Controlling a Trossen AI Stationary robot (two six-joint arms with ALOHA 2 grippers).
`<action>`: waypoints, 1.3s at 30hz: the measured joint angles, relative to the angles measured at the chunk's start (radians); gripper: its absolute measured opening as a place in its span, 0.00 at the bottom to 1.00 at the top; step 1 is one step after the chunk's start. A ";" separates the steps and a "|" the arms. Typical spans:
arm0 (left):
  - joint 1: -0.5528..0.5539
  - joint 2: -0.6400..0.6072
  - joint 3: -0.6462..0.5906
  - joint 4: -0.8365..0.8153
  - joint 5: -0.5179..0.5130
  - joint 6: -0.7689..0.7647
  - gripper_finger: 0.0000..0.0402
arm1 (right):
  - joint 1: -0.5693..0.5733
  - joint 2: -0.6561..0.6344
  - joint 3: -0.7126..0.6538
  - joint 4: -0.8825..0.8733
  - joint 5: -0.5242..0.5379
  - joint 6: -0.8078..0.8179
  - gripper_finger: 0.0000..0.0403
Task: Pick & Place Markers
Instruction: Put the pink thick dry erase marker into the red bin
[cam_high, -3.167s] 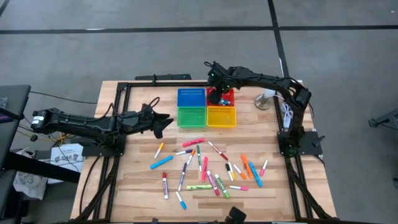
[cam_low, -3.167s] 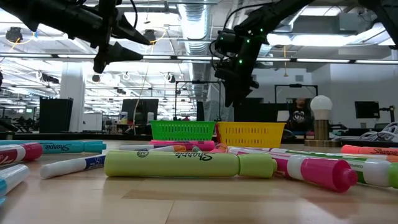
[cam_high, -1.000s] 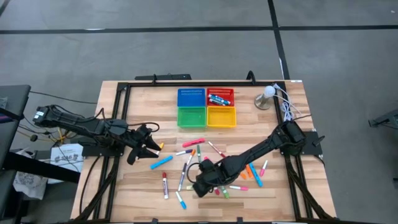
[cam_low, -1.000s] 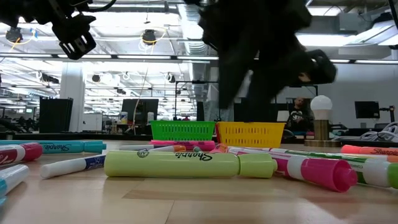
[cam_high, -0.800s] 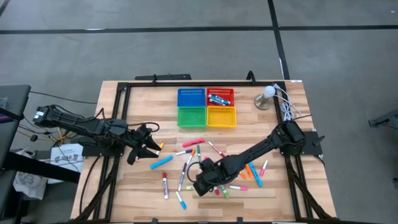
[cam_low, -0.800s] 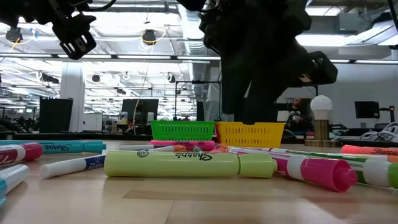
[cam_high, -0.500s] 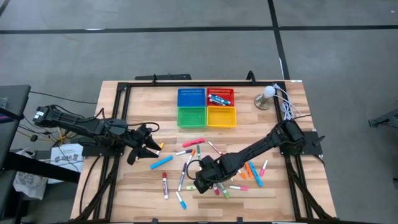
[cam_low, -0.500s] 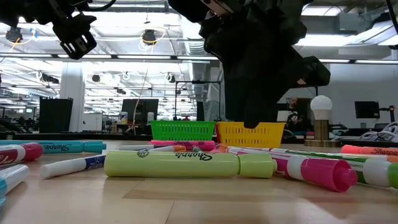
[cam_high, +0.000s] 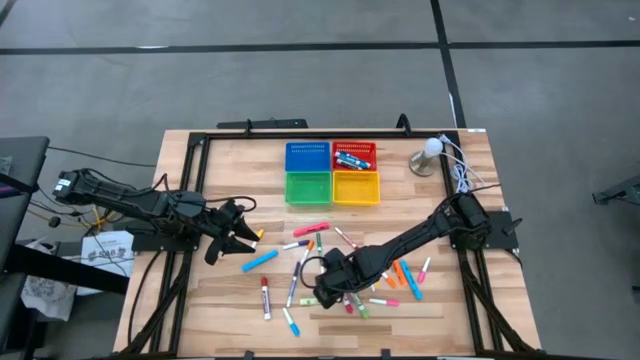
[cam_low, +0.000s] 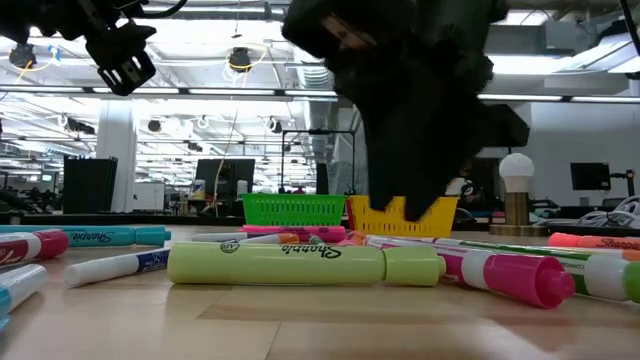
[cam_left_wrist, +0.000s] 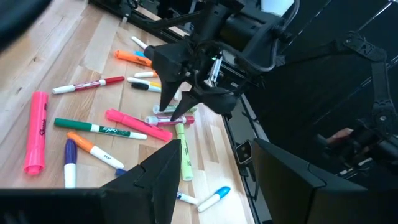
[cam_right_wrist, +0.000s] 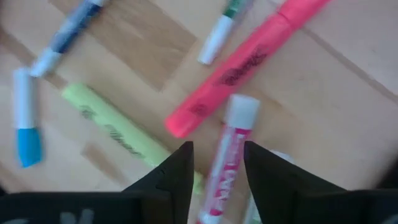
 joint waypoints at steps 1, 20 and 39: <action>0.000 0.000 0.000 0.000 0.000 0.000 0.48 | 0.001 0.000 -0.004 -0.001 0.000 0.000 0.35; 0.000 0.000 0.000 0.000 0.000 0.000 0.48 | -0.006 0.000 -0.048 0.043 -0.008 -0.036 0.39; 0.000 0.000 0.000 0.000 0.000 -0.003 0.48 | -0.016 0.043 -0.045 0.070 -0.008 -0.169 0.37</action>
